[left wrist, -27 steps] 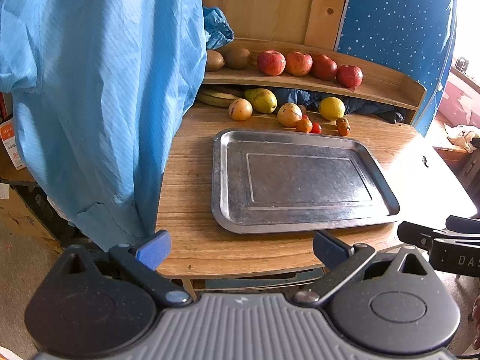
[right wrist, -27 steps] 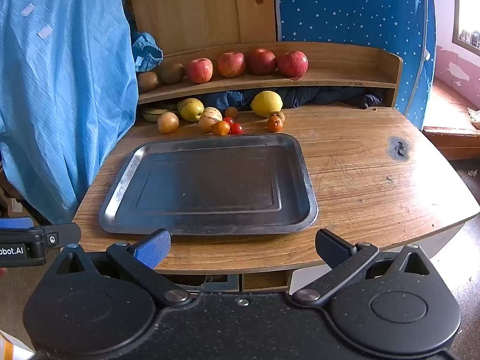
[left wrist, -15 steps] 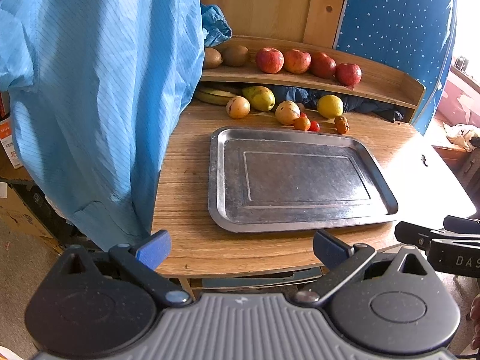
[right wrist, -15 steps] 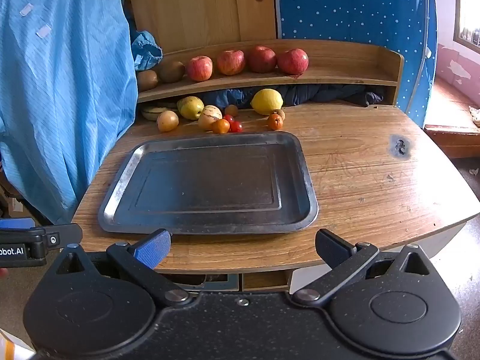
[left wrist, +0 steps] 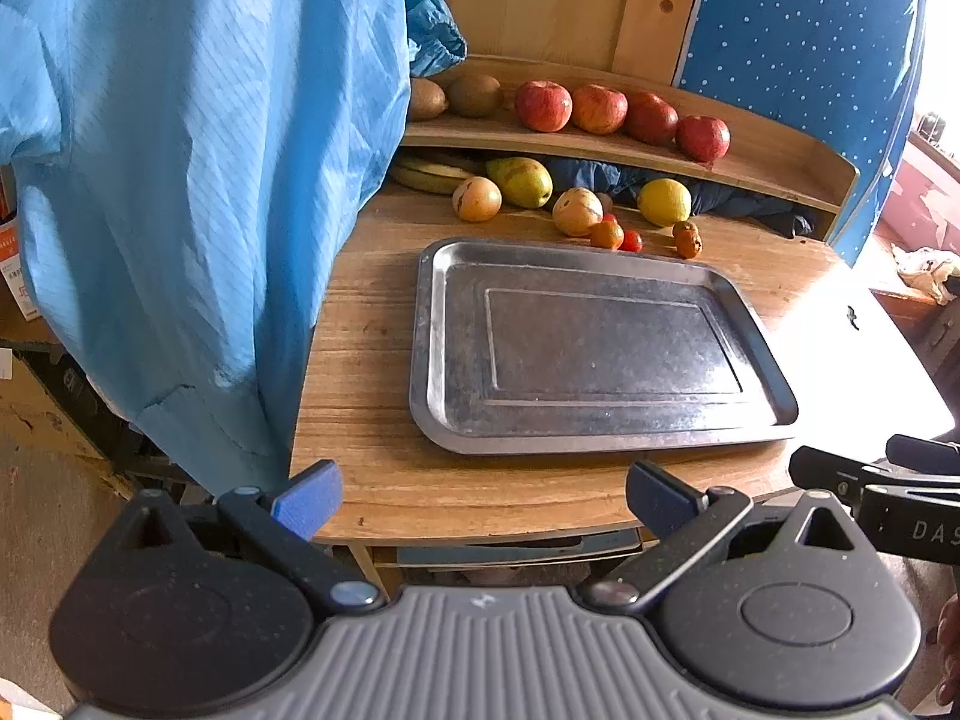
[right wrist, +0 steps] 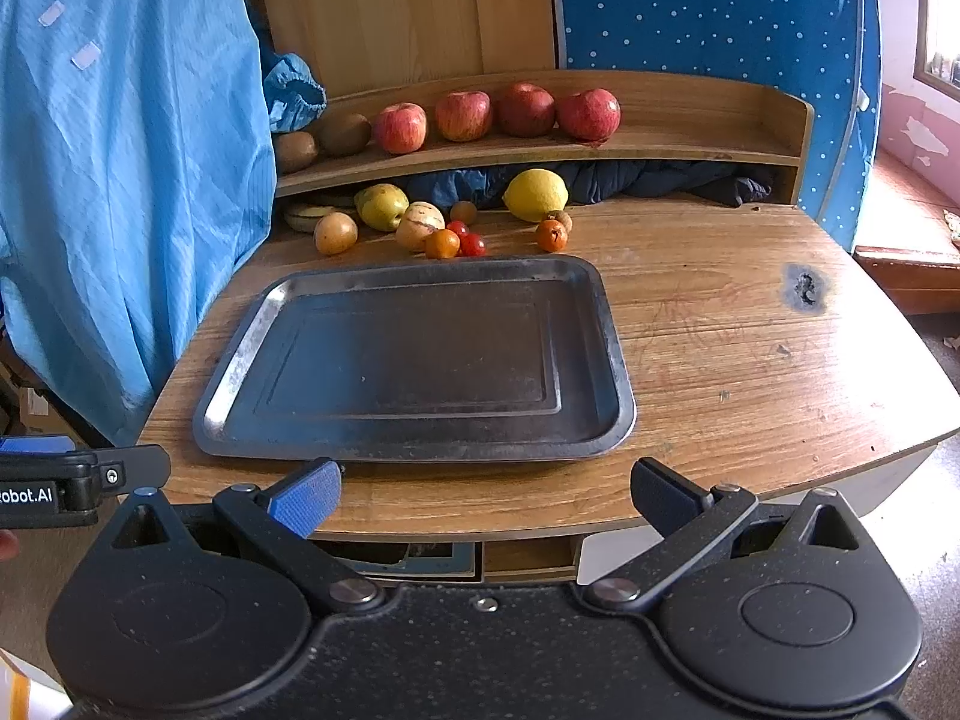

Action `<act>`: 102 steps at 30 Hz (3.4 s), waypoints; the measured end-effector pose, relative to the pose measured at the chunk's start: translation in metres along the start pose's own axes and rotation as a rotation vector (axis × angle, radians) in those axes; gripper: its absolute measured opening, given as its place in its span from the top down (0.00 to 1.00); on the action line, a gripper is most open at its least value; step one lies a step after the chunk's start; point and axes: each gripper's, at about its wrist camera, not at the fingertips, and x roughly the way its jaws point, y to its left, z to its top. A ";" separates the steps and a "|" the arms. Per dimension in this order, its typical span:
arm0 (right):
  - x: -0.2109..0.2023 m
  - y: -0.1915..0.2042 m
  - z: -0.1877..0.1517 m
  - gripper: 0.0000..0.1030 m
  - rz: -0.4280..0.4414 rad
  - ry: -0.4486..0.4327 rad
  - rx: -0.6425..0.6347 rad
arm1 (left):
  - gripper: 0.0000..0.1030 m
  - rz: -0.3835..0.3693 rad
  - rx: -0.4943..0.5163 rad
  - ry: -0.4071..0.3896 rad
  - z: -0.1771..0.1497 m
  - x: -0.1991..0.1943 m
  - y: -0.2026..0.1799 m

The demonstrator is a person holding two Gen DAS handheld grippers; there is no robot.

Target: Organize fruits

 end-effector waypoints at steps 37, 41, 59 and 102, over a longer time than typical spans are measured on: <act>0.044 -0.031 0.014 0.00 0.084 0.128 -0.027 | 0.00 0.099 -0.041 0.160 0.002 0.036 -0.025; 0.049 -0.036 0.018 0.00 0.105 0.131 -0.048 | 0.00 0.119 -0.053 0.180 0.004 0.042 -0.031; 0.076 -0.069 0.063 0.00 0.231 0.092 -0.168 | 0.00 0.173 -0.226 0.158 0.038 0.065 -0.050; 0.140 -0.012 0.127 0.01 0.148 0.050 -0.172 | 0.00 0.033 0.087 0.119 0.180 0.170 -0.008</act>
